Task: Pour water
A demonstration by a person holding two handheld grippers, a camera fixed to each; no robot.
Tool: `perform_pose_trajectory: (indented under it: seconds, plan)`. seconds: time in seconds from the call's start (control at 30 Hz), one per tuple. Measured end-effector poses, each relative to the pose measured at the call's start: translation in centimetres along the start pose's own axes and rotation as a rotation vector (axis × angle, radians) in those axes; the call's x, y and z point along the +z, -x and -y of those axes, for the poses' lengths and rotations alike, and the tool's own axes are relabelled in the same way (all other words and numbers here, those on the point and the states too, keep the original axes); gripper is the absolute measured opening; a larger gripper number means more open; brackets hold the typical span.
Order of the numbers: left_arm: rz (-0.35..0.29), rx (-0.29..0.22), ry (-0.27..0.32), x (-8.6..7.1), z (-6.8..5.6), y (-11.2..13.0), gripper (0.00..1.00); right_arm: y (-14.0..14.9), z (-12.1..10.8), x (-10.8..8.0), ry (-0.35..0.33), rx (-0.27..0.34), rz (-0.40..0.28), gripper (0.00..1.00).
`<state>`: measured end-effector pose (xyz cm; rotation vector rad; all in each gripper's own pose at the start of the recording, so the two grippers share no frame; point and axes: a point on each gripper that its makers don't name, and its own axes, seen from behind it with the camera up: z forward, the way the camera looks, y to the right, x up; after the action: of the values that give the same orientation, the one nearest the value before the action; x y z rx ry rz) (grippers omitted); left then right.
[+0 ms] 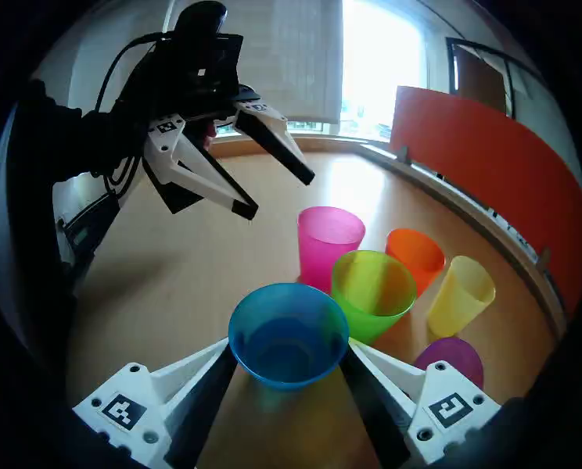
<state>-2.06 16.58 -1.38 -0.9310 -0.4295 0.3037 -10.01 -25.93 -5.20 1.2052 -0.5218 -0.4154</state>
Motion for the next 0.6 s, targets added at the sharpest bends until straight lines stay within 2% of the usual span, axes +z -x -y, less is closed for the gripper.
perform_pose_trajectory:
  seconds: [0.6]
  plan:
    - [-0.005, 0.011, -0.008, -0.28, -0.06, -0.17, 0.93, -0.35, 0.05, -0.37, -0.004, 0.011, -0.016, 0.89]
